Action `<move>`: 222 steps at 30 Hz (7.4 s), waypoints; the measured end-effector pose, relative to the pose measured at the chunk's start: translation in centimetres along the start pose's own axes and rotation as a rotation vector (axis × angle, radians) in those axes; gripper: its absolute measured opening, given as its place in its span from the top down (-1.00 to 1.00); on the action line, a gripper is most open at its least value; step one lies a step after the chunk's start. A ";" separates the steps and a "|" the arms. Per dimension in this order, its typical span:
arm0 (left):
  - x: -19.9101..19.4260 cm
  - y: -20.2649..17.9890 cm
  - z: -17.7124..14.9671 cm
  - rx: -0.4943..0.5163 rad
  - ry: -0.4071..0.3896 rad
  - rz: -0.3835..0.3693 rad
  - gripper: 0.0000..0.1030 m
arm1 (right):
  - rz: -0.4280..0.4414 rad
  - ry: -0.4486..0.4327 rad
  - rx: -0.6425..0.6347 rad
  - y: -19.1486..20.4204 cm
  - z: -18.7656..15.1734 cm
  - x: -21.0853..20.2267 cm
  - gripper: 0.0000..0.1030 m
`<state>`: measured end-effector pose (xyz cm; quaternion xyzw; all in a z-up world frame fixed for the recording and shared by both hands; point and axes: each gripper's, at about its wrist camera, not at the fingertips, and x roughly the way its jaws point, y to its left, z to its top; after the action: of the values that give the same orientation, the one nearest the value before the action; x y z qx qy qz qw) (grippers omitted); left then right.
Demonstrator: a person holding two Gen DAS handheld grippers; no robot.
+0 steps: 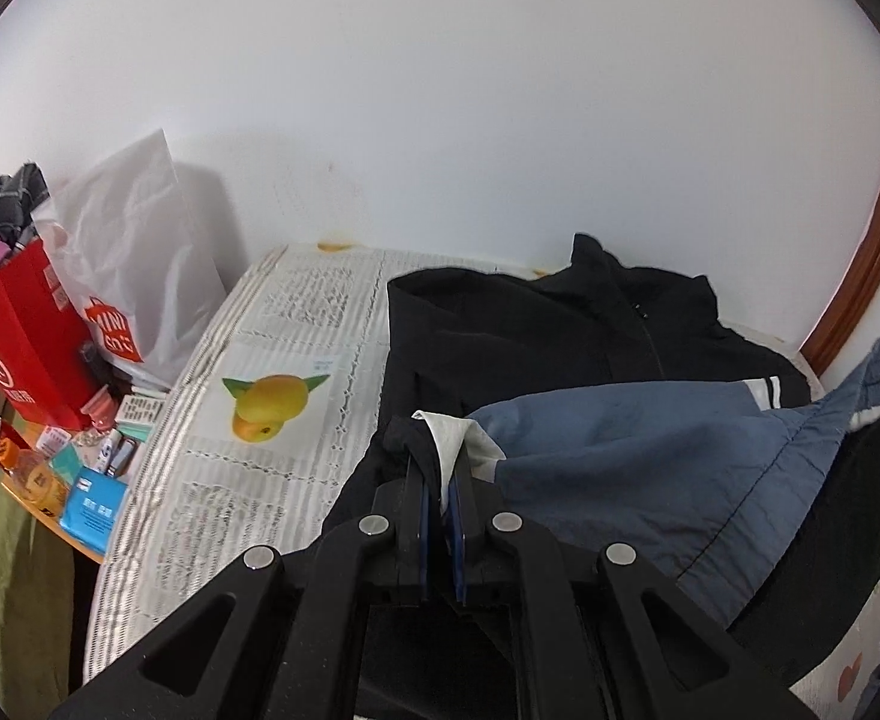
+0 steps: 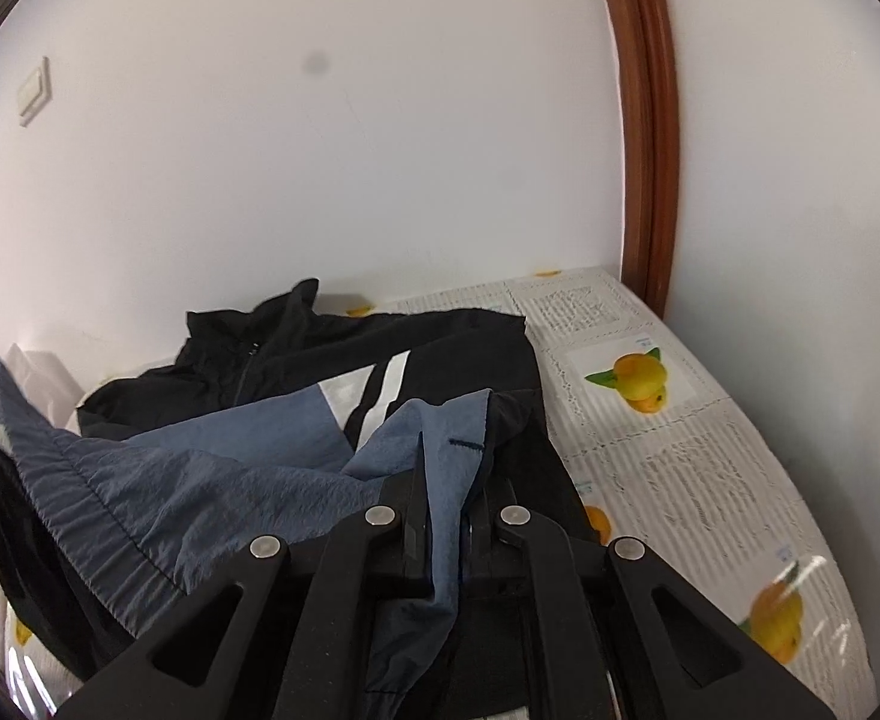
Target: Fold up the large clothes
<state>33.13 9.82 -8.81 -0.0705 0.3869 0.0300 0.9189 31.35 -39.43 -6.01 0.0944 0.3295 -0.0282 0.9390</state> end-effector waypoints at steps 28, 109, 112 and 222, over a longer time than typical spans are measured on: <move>-1.4 3.8 -3.2 0.018 0.010 -0.006 -0.35 | -0.049 0.095 -0.026 -3.4 -3.1 -0.3 -0.16; -11.2 2.3 -11.0 0.084 0.077 -0.158 0.13 | 0.090 0.165 -0.134 3.6 -6.1 -3.2 0.39; -10.2 1.5 -10.4 0.098 0.086 -0.171 0.13 | 0.080 0.198 -0.126 4.3 -6.2 -1.1 0.44; -5.8 6.6 -12.2 0.072 0.034 -0.030 -0.13 | 0.006 0.348 -0.262 20.1 -8.0 9.8 0.07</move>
<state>19.72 14.52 -13.86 -0.0435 0.4021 0.0012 0.9146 36.40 -18.03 -15.04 -0.0239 0.4871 0.0346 0.8723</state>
